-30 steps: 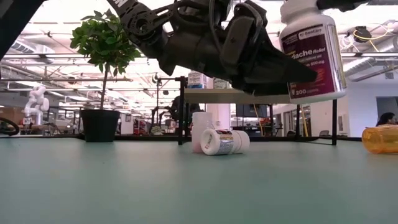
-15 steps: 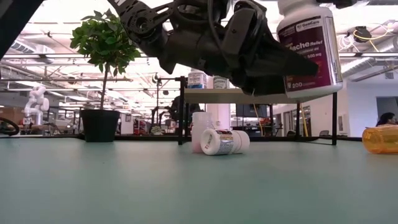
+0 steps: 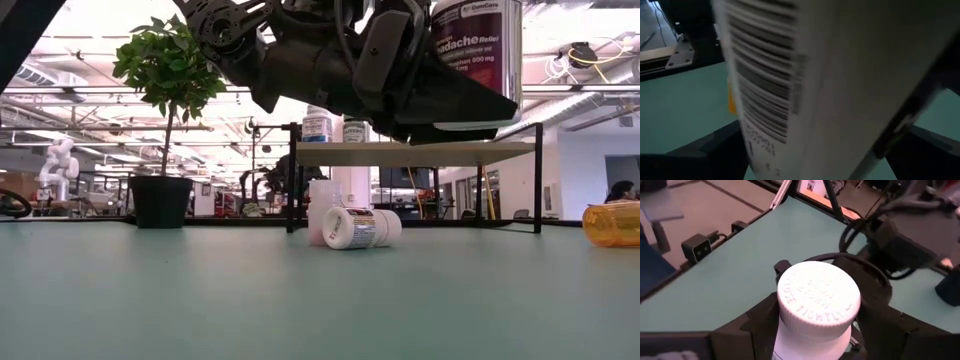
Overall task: Pick and place medicine bottles onto shelf by color
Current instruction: Put the white and violet pill bottle on the shelf
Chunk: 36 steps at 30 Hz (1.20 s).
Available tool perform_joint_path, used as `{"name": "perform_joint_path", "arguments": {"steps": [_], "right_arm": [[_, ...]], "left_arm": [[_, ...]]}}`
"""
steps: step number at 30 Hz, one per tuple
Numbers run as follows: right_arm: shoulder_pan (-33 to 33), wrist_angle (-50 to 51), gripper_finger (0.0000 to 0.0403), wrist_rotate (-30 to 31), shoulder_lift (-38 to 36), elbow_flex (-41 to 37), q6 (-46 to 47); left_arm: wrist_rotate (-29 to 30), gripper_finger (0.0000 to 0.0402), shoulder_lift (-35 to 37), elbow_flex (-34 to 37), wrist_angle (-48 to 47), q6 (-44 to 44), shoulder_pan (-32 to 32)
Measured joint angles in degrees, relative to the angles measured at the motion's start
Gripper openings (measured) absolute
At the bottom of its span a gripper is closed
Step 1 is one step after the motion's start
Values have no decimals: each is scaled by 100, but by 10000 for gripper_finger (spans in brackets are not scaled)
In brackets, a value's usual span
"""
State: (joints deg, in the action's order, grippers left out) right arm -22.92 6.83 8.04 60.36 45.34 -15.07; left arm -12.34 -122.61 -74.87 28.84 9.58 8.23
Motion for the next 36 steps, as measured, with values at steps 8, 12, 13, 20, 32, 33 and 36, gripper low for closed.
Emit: {"name": "perform_joint_path", "arguments": {"steps": [8,12,13,20,32,33,36], "right_arm": [[0,48,257,95,-2,2,323],[0,148,260,158,-4,2,344],[0,186,261,169,-3,1,397],[-100,451,262,903,-135,-4,913],[-168,420,263,1938,-397,-490,2338],[-168,313,263,1944,-400,-569,2341],[-169,-159,263,1931,-417,-861,2340]], "left_arm": [[438,285,0,4,50,42,29],[482,285,0,4,55,11,22],[500,285,0,4,76,-7,22],[1672,310,0,4,92,-232,54],[4084,297,11,9,175,59,282],[4099,303,11,9,175,83,287],[4118,313,26,9,177,85,327]]}}
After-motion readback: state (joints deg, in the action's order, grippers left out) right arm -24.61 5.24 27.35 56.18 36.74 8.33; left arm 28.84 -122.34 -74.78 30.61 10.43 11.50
